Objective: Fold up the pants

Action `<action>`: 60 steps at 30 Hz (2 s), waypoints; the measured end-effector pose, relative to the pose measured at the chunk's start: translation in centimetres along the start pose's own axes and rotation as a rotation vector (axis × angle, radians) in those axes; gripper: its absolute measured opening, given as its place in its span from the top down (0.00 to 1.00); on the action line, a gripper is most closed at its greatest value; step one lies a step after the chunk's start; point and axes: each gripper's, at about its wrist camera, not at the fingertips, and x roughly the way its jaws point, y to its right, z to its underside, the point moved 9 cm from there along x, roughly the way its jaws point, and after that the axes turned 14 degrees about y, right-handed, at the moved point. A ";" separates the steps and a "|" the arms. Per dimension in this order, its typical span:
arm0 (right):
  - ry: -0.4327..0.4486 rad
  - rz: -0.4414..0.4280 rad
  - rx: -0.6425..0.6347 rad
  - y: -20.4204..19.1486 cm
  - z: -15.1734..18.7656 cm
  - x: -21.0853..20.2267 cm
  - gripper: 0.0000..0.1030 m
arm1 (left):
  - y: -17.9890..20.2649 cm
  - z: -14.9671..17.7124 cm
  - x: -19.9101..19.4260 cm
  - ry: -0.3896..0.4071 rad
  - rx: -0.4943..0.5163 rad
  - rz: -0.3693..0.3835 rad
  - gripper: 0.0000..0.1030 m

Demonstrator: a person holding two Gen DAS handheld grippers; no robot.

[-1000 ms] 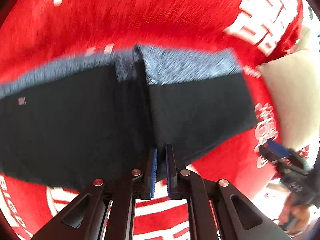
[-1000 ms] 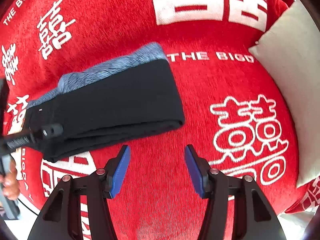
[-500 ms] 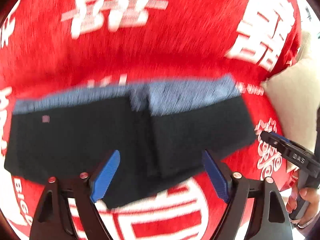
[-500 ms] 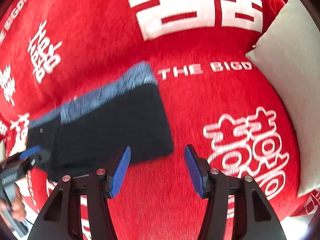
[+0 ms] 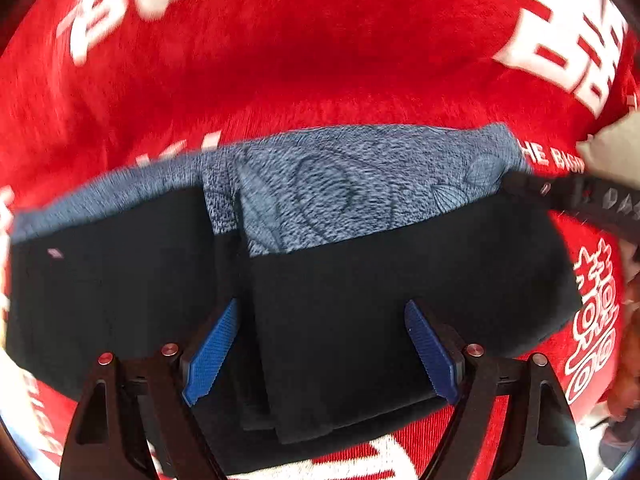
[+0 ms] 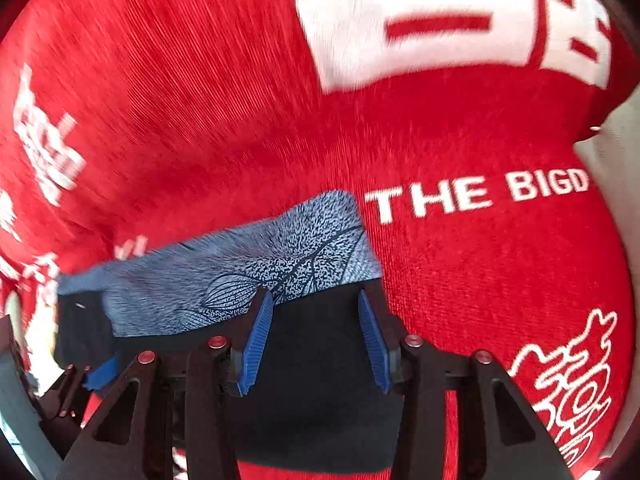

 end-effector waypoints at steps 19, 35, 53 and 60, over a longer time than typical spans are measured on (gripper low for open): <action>0.002 0.014 -0.010 1.1 1.7 -2.3 0.37 | -3.9 0.0 -2.3 0.032 -0.017 -0.098 0.17; 0.051 -0.019 0.021 -1.2 6.3 -8.4 0.43 | -5.6 -4.1 -1.7 0.082 -0.095 -0.194 0.17; -0.108 -0.018 0.015 -1.3 10.6 -4.9 0.40 | -6.3 -0.2 -5.4 -0.007 -0.131 -0.215 0.08; -0.083 -0.057 -0.067 -2.6 10.1 -7.3 0.40 | -7.1 1.3 -7.7 -0.007 -0.139 -0.240 0.08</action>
